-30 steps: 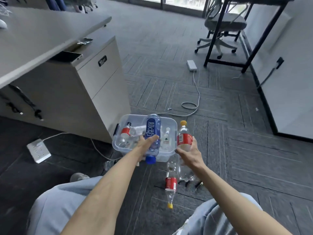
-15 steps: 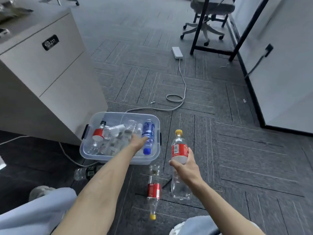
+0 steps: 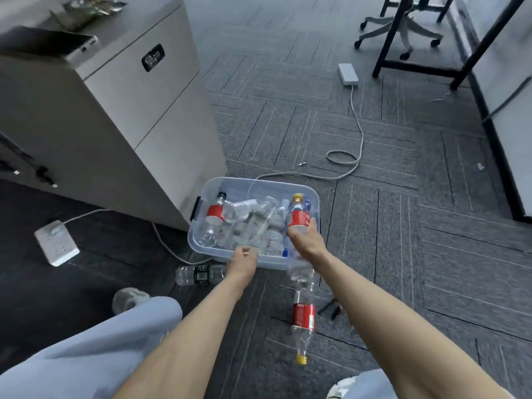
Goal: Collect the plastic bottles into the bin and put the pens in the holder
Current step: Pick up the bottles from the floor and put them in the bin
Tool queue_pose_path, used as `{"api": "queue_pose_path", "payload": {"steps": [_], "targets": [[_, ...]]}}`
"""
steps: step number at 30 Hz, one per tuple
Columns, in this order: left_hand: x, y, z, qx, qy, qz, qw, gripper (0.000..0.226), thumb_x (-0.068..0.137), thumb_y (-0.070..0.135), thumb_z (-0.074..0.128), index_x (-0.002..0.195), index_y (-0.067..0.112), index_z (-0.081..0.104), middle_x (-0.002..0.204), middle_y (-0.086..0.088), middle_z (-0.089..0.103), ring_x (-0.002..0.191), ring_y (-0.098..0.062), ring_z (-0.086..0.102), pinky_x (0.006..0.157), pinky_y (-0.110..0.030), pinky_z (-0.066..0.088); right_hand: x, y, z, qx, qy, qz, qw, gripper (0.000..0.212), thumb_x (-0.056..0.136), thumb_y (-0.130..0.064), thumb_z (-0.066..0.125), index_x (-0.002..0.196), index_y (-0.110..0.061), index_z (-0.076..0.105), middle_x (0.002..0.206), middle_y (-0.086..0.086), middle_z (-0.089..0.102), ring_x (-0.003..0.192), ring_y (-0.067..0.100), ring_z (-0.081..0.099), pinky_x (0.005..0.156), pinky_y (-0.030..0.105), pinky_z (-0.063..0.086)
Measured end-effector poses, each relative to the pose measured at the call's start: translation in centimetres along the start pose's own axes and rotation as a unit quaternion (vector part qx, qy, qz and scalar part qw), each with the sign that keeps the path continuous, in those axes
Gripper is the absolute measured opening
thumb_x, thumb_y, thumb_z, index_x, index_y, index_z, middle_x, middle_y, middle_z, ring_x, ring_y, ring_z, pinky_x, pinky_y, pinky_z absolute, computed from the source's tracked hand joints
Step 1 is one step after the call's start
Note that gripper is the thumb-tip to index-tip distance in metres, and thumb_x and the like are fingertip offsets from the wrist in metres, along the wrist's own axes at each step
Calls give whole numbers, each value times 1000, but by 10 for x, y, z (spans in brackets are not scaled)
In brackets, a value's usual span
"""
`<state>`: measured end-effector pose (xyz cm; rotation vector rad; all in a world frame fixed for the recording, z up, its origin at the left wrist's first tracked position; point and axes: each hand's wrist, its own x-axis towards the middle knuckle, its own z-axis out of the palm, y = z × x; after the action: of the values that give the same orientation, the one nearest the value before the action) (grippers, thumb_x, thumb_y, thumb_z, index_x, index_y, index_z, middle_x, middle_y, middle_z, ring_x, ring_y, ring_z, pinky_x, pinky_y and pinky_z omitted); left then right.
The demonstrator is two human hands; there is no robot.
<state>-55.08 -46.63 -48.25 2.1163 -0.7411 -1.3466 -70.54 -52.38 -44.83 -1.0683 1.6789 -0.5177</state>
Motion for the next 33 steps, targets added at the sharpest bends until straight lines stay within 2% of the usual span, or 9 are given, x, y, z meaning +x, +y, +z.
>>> {"api": "queue_pose_path", "payload": {"steps": [3,5,7,10,12,15,21,27,33], "targets": [[6,0,-21,-15,2,-7,1000,31,96,29,47,123,15,52,115,-8,57,107,-27,55,97,-45,49,27,-14,21,-24,21,1,999,81,91,-33,58,154,-12,13,123,17,56,93,27,59,82,41,56],[9,2,-35,-28,5,-10,1000,31,96,26,43,124,16,51,113,-6,55,100,-23,54,95,-44,51,38,-16,28,-30,59,-5,998,83,92,-38,58,157,-12,13,124,13,56,104,29,57,90,36,48],[12,2,-44,-29,8,-6,1000,31,95,25,42,124,17,51,116,-6,56,100,-23,54,95,-44,51,39,-10,33,-38,81,-13,996,72,93,-37,56,152,-10,27,133,17,56,114,32,56,92,36,47],[8,-5,-53,23,-1,9,1000,33,95,26,41,124,17,52,124,-6,56,111,-27,54,97,-43,49,21,9,37,-47,85,-28,995,41,95,-32,53,126,-6,56,126,18,62,99,27,56,77,33,45],[1,-14,-55,92,-11,17,996,34,96,25,40,127,16,52,128,-9,56,115,-28,53,97,-36,46,0,27,37,-61,86,-37,994,41,96,-33,54,125,-5,60,127,16,63,107,29,59,90,35,43],[-16,-26,-57,170,-26,39,984,36,96,25,43,128,14,53,131,-10,57,119,-28,52,95,-30,40,-29,57,38,-70,85,-33,993,37,96,-29,54,123,-4,63,124,17,66,112,30,61,96,34,44],[-42,-51,-66,254,-45,80,963,36,94,24,43,126,12,55,131,-10,57,118,-27,52,93,-30,40,-58,99,44,-116,63,-2,991,38,94,-29,56,122,-6,64,121,12,69,114,29,62,98,36,45],[-22,-96,-74,292,-53,55,953,35,94,25,43,125,14,55,129,-9,58,117,-28,53,97,-34,42,-39,135,60,-135,61,67,987,40,92,-29,56,123,-5,62,122,15,68,116,31,61,95,35,44],[25,-134,-58,322,-80,20,943,35,96,27,41,128,17,53,132,-7,56,116,-28,53,94,-35,42,2,196,70,-174,59,175,967,60,87,-33,62,135,0,46,135,25,50,120,40,53,97,39,43]]}}
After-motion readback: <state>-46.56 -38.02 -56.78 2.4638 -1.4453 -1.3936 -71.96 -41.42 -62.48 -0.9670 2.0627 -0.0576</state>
